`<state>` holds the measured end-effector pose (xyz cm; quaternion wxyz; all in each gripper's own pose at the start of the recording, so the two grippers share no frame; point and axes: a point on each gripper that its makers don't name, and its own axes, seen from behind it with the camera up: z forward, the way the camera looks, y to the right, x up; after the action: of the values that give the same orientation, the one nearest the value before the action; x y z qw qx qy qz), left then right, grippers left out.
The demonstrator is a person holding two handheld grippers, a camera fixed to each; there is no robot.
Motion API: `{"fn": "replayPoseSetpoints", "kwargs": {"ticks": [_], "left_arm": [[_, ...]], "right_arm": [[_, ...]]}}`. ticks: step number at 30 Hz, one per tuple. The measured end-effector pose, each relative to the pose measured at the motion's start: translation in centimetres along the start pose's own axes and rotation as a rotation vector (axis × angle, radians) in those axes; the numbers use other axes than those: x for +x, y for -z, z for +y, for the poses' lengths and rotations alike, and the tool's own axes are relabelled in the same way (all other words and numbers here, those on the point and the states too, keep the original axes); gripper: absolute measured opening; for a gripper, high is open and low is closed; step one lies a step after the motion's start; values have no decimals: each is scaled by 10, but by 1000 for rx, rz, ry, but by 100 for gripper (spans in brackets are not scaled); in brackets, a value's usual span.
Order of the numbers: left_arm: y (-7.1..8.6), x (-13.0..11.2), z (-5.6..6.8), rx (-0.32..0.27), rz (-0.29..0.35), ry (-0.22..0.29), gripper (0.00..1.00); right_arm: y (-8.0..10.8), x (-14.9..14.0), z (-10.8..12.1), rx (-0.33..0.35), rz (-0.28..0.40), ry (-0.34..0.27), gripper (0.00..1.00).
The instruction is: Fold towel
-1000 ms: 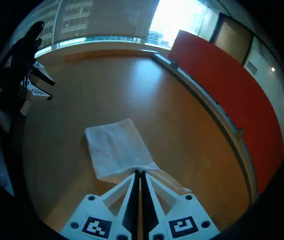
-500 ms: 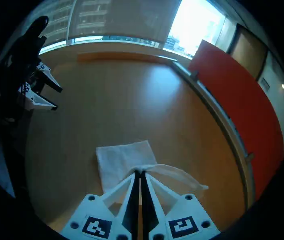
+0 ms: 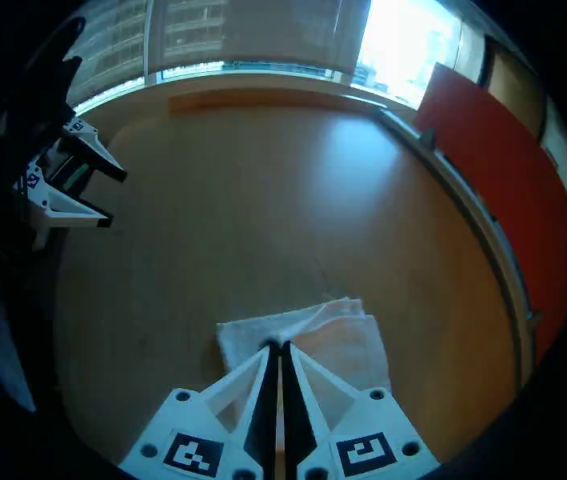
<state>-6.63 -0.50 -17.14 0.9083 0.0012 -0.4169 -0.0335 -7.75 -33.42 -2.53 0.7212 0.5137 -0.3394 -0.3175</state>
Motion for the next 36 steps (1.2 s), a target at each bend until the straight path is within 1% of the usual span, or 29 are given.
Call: {"fn": "replayPoseSetpoints", "kwargs": {"ticks": [3, 7, 10, 12, 14, 16, 20, 22, 29, 36], "left_arm": [[-1, 0, 1, -2, -1, 3, 94], [-3, 1, 1, -4, -3, 2, 94], [-3, 0, 0, -2, -6, 2, 94], [-3, 0, -1, 0, -8, 3, 94], [-3, -1, -3, 2, -12, 4, 94], [-3, 0, -5, 6, -12, 6, 94], [-3, 0, -8, 14, -13, 8, 94], [-3, 0, -9, 15, -13, 11, 94], [-4, 1, -7, 15, -12, 13, 94], [-4, 1, -6, 14, -11, 9, 94]], "right_arm": [[-9, -4, -5, 16, -10, -16, 3], [-12, -6, -6, 28, -14, -31, 5], [-13, -7, -6, 34, -15, -36, 9], [-13, -7, -5, 35, -14, -38, 16], [-13, -7, -4, 33, -13, -38, 28], [-12, -8, -3, 30, -14, -39, 35], [-12, -9, -1, 26, -14, -46, 54], [-11, -10, 0, 24, -14, -51, 62], [-5, -15, 2, 5, -12, -73, 62], [4, -32, -1, -18, -23, -108, 63]]}}
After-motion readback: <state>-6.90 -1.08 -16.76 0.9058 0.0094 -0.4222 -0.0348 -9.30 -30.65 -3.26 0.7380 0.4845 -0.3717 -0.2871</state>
